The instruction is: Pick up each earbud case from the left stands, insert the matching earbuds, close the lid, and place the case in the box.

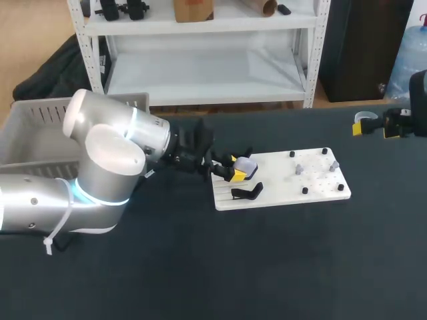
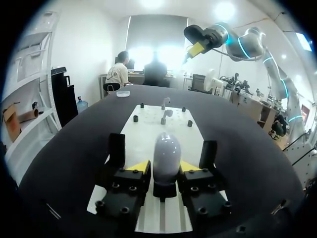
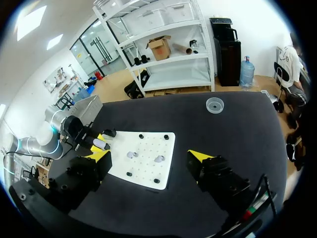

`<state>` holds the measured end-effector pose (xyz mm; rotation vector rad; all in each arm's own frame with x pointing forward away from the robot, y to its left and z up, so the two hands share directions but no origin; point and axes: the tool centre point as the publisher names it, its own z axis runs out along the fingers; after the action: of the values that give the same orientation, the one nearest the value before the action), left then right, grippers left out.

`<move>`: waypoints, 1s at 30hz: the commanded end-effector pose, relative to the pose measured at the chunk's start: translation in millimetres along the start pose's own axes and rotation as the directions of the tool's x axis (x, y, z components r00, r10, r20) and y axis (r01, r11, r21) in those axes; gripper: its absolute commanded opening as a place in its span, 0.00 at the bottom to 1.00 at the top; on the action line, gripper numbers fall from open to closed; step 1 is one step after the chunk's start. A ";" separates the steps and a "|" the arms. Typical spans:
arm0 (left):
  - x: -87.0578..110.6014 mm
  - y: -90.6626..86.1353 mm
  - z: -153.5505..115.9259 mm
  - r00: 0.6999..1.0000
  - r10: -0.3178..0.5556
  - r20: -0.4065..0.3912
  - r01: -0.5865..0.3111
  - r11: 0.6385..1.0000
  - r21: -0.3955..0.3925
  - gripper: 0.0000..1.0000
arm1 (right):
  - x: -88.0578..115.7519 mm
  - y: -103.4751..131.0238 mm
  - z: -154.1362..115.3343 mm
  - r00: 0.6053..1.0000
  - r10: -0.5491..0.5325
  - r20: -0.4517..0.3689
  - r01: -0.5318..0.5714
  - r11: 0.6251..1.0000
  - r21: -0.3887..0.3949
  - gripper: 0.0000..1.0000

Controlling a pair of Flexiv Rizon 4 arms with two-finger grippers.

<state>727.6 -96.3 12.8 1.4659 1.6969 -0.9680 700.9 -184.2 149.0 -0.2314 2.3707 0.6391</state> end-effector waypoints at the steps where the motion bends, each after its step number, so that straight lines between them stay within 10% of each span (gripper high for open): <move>1: 0.9 2.0 -0.3 1.000 0.002 0.007 -0.002 1.000 0.005 0.25 | -0.1 -0.1 -0.3 1.000 0.000 -0.001 0.000 1.000 0.001 1.00; 9: -1.4 -0.2 -0.4 1.000 0.012 0.008 -0.012 1.000 0.013 0.00 | -0.1 -0.1 -0.3 1.000 0.000 -0.001 0.000 1.000 0.001 1.00; 30: -32.9 -4.1 -27.7 0.997 0.060 0.042 -0.059 0.998 -0.039 0.00 | -0.1 -0.1 -0.3 1.000 0.000 -0.001 0.000 1.000 0.001 1.00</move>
<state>734.6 -91.1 46.4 1.4673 1.6282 -0.9385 700.9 -184.2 149.0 -0.2314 2.3707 0.6392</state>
